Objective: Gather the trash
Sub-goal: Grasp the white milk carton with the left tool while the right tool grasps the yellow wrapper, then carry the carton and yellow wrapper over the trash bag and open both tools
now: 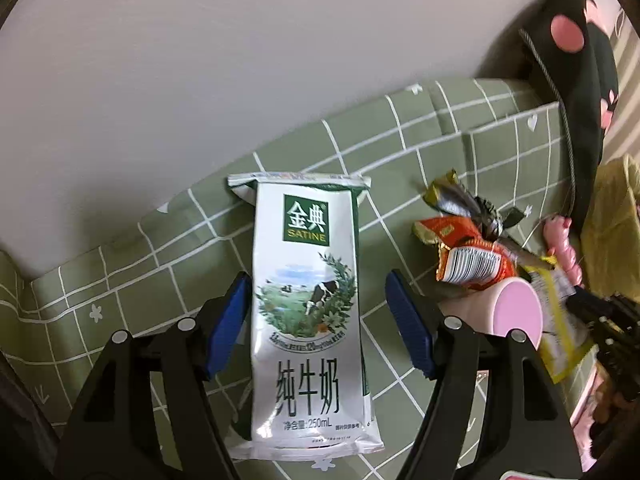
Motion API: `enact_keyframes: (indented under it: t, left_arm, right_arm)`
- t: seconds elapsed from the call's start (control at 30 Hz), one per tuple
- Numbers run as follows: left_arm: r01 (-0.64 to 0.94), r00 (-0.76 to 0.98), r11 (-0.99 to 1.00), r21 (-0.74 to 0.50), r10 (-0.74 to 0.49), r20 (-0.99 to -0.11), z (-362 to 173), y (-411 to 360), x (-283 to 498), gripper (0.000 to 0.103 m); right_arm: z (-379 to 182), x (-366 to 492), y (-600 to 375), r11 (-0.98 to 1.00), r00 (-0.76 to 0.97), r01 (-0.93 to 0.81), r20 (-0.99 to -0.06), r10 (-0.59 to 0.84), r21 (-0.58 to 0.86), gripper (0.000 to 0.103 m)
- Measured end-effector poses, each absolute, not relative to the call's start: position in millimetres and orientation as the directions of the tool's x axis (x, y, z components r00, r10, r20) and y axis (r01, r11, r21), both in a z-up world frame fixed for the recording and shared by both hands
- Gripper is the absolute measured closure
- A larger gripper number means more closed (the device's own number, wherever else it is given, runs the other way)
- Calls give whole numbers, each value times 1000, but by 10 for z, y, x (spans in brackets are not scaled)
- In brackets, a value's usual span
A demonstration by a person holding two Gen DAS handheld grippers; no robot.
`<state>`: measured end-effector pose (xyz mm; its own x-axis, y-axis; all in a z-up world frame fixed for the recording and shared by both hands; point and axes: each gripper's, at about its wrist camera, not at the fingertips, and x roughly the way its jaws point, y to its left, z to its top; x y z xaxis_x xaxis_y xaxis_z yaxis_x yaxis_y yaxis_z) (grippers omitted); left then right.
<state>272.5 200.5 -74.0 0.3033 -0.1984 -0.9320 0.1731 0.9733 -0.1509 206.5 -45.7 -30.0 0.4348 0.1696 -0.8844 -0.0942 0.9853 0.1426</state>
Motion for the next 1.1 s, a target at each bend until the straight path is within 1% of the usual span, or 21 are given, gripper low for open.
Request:
enact_keyframes:
  t: [0.03, 0.07, 0.13, 0.2, 0.27, 0.4, 0.6, 0.77, 1.0, 1.1]
  left_arm:
    - [170, 295, 976, -136, -183, -938, -762, 1986, 2738, 38]
    - [161, 291, 978, -132, -175, -941, -778, 1954, 2720, 44]
    - [114, 274, 985, -130, -157, -949, -825, 1944, 2772, 52]
    - [76, 262, 984, -161, -176, -949, -832, 1972, 2814, 52]
    - [69, 260, 981, -184, -196, -946, -818, 1977, 2841, 55]
    - [63, 275, 979, -194, -204, -940, -669, 2141, 2828, 56]
    - [60, 311, 971, -229, -237, -920, -424, 2139, 2702, 56]
    - [87, 349, 964, -250, -265, -899, -178, 2070, 2639, 56]
    - [130, 418, 953, -273, -302, -857, 146, 2011, 2558, 56]
    - [163, 445, 943, -290, -333, -831, 310, 1873, 2527, 56]
  right_arm:
    - [-262, 2013, -490, 986, 441, -97, -882, 167, 138, 88]
    - [-224, 1955, -501, 986, 447, -99, -880, 164, 133, 88]
    - [-234, 1950, -498, 986, 451, -96, -877, 163, 134, 88]
    - [-240, 1941, -544, 985, 446, -91, -879, 171, 146, 88]
    - [-282, 1998, -527, 984, 438, -94, -882, 175, 149, 88]
    - [-262, 2069, -473, 980, 434, -112, -879, 196, 163, 88]
    - [-131, 2145, -460, 979, 452, -131, -869, 202, 159, 89]
    - [14, 2140, -508, 980, 477, -131, -858, 192, 147, 89]
    - [314, 2089, -605, 982, 557, -144, -810, 183, 123, 89]
    - [465, 2036, -658, 983, 589, -142, -788, 179, 117, 89]
